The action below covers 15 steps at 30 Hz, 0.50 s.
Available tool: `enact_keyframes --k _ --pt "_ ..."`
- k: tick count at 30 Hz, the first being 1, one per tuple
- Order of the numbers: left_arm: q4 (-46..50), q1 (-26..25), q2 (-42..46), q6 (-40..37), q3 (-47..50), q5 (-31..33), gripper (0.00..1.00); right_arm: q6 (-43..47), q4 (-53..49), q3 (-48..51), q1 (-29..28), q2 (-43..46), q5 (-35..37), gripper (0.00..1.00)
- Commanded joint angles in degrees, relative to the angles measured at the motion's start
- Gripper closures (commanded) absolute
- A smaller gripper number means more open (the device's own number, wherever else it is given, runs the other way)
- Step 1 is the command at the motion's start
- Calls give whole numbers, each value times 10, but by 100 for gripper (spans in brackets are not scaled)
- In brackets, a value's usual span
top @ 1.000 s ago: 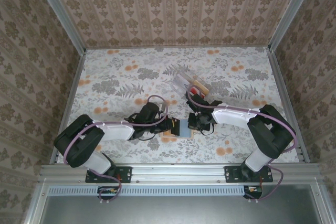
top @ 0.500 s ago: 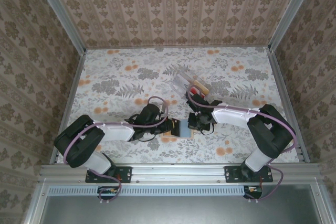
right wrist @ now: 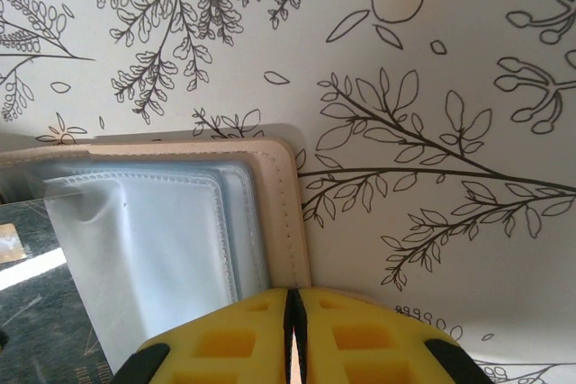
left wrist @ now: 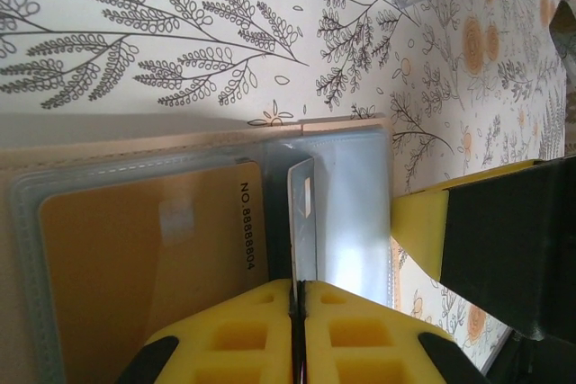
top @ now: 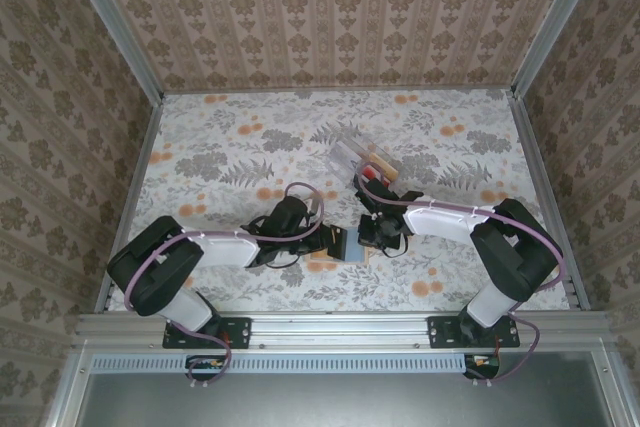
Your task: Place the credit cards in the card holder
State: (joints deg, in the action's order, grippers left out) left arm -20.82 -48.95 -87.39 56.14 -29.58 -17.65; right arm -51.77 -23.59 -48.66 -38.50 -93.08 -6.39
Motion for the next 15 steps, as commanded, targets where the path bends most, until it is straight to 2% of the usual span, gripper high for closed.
enact_keyframes --k 1,7,15 --pt "16 -11 -14 15 -4 5 90 -15 20 15 -2 -35 1 85" --pt "-11 -12 -19 43 4 17 90 -17 21 16 -2 -33 0 85" --pt "-5 -23 -23 44 -2 28 90 -19 23 17 -2 -31 -2 85"
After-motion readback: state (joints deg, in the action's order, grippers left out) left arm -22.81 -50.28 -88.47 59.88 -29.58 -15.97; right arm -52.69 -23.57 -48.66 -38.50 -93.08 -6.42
